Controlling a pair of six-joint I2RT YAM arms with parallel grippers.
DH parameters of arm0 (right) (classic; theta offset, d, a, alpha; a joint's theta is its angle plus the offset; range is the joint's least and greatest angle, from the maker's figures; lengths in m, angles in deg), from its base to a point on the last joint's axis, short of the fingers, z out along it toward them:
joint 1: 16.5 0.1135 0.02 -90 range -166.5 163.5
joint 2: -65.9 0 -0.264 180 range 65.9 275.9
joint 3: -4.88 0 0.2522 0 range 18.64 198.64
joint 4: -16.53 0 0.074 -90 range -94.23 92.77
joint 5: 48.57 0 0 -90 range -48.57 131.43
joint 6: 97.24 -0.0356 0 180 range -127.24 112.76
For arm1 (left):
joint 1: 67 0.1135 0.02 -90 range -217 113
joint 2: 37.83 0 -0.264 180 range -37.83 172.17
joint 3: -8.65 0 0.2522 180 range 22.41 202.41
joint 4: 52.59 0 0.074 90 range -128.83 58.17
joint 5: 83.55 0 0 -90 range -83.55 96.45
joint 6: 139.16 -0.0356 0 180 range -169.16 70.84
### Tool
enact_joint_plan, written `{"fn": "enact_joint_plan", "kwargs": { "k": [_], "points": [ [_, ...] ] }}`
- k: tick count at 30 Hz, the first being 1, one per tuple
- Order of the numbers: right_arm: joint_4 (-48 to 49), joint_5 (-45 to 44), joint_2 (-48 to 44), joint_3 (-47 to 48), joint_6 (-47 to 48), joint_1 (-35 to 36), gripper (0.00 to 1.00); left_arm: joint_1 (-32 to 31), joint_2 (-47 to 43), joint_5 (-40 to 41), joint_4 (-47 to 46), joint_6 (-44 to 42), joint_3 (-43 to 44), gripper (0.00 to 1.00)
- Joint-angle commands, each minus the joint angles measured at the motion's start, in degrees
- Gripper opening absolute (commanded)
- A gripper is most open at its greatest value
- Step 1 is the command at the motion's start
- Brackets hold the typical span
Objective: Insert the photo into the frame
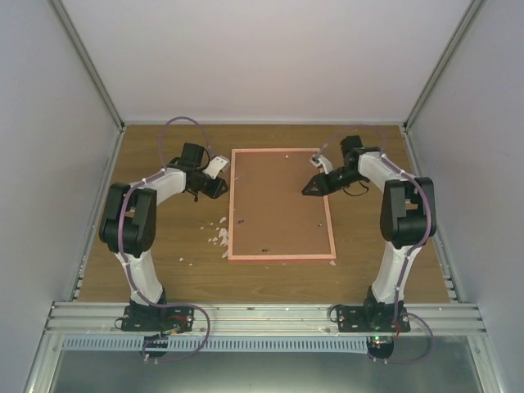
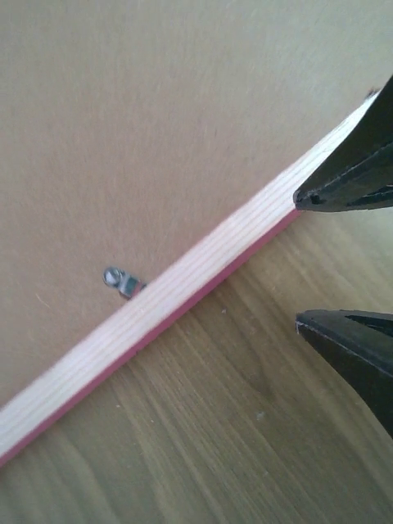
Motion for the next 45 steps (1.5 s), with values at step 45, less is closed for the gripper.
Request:
{"fn": "enact_joint_plan", "kwargs": {
  "k": [45],
  "points": [
    [31.51,-3.99,-0.11,-23.37,-0.36,21.37,0.14,-15.48,-10.88,17.32,-5.44,-3.89,-15.13,0.6]
  ]
}}
